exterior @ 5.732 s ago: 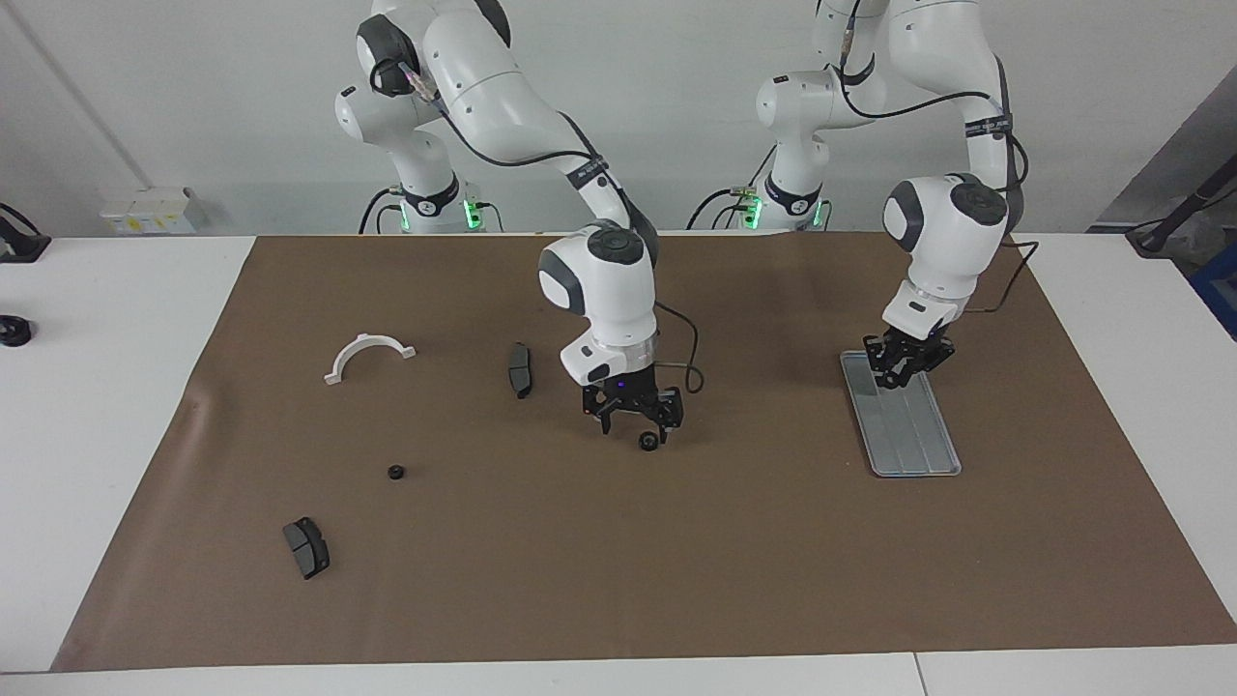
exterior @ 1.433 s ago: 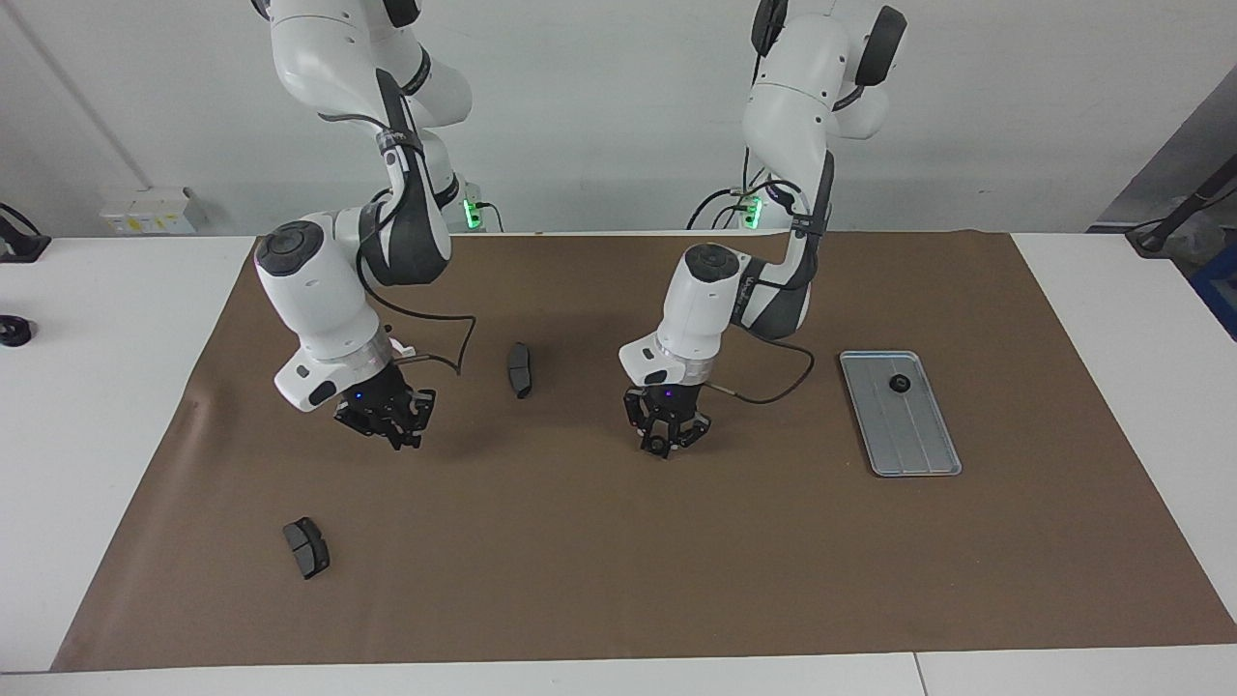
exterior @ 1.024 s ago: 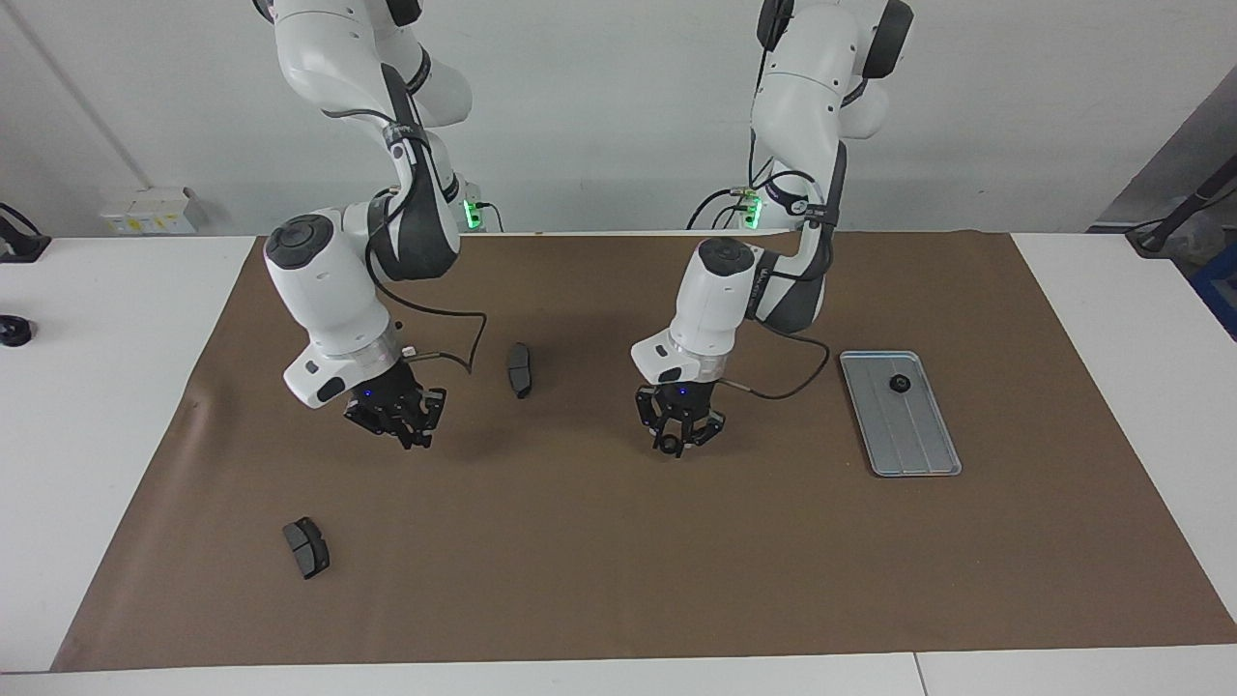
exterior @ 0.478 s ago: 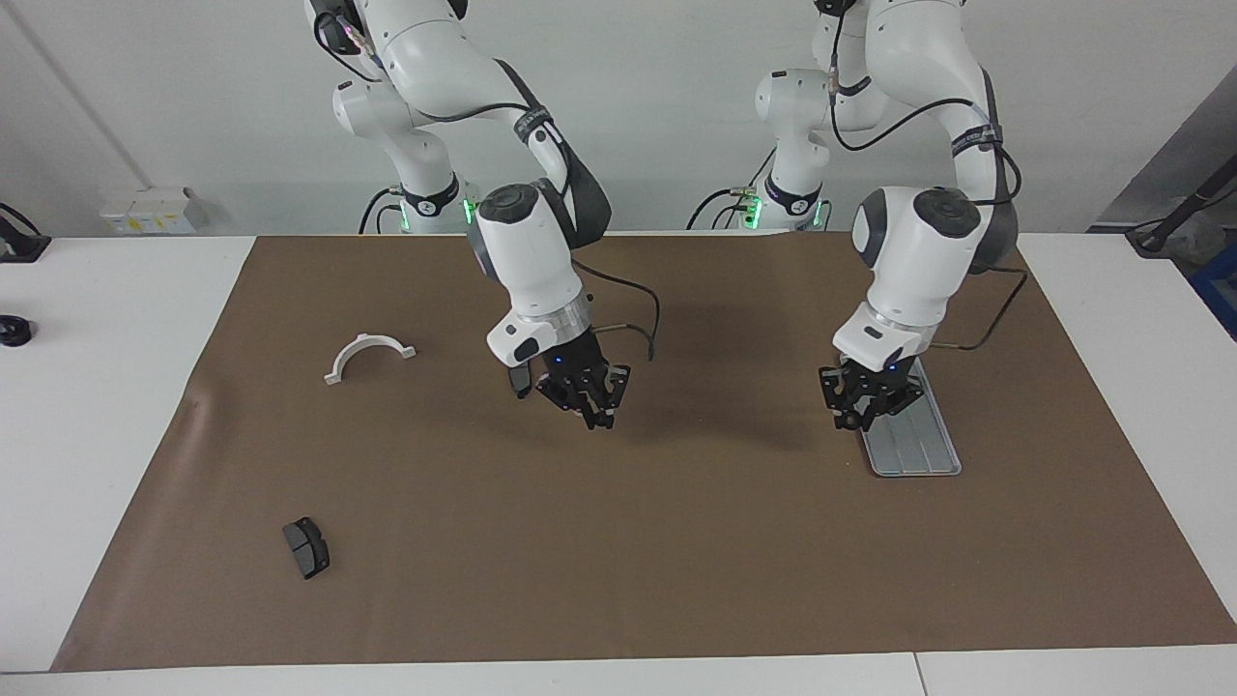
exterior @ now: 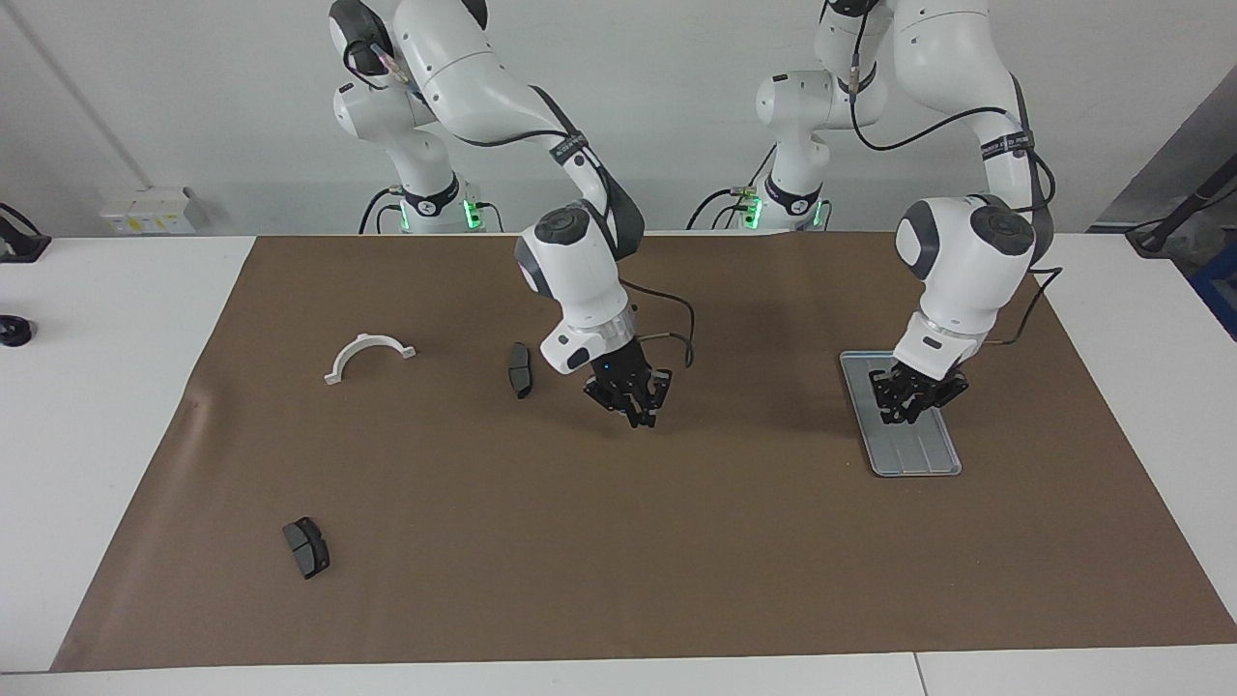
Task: Pick bearing gear from pile to tray
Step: 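Carry the second bearing to the tray and release it with the left gripper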
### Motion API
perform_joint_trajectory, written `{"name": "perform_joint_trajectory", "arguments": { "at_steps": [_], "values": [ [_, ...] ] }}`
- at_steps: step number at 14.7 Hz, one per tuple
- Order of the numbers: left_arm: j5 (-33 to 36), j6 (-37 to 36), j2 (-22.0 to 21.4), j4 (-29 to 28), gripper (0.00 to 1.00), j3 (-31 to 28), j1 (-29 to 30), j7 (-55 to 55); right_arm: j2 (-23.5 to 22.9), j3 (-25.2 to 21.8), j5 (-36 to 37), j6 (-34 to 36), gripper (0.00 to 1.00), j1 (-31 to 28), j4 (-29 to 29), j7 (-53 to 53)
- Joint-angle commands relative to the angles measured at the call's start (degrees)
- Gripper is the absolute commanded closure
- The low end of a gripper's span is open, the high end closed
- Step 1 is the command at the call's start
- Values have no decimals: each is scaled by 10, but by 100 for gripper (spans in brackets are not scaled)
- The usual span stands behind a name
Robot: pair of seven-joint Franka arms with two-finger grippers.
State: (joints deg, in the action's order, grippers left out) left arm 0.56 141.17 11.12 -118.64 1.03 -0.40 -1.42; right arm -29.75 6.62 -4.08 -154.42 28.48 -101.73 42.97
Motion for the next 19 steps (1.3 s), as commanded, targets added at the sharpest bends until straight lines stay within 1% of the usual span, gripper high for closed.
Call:
{"name": "perform_joint_trajectory", "arguments": {
  "at_steps": [1,2,3,4,5,6,7,9,10,13,15,17,19],
  "values": [
    [-4,92,-5,-65,100,6,18,-7,-7,-5,26,-7,12,1,11,22],
    [-4,101,-3,-72,100,6,19,-7,-7,-5,28,-7,0,0,8,22],
    [-4,100,-3,-72,100,6,18,-7,-7,-5,28,-6,0,1,7,22],
    [-4,101,-2,-72,88,6,15,-7,-7,-6,28,-6,0,1,8,22],
    [-4,101,-2,-72,61,6,11,-8,-6,-11,28,-4,0,0,8,21],
    [-4,100,-2,-70,1,7,10,-7,0,-20,29,-1,0,-3,8,20],
    [-3,97,-2,-66,0,8,8,-3,15,-30,33,5,0,-8,7,19],
    [-3,94,-1,-49,0,11,5,-4,50,-42,34,43,0,-29,6,13],
    [-3,82,-1,-35,0,11,-9,-5,67,-43,34,60,0,-46,6,9],
    [-3,-21,3,50,0,12,-44,-3,108,-42,36,131,0,-105,4,-49],
    [-3,-58,21,102,0,11,-83,1,130,-41,36,197,0,-147,3,-113],
    [-3,-56,24,123,0,11,-120,4,153,-41,36,260,0,-181,3,-154],
    [0,-48,35,137,0,9,-172,25,176,-41,36,320,0,-207,3,-192]
  ]
}}
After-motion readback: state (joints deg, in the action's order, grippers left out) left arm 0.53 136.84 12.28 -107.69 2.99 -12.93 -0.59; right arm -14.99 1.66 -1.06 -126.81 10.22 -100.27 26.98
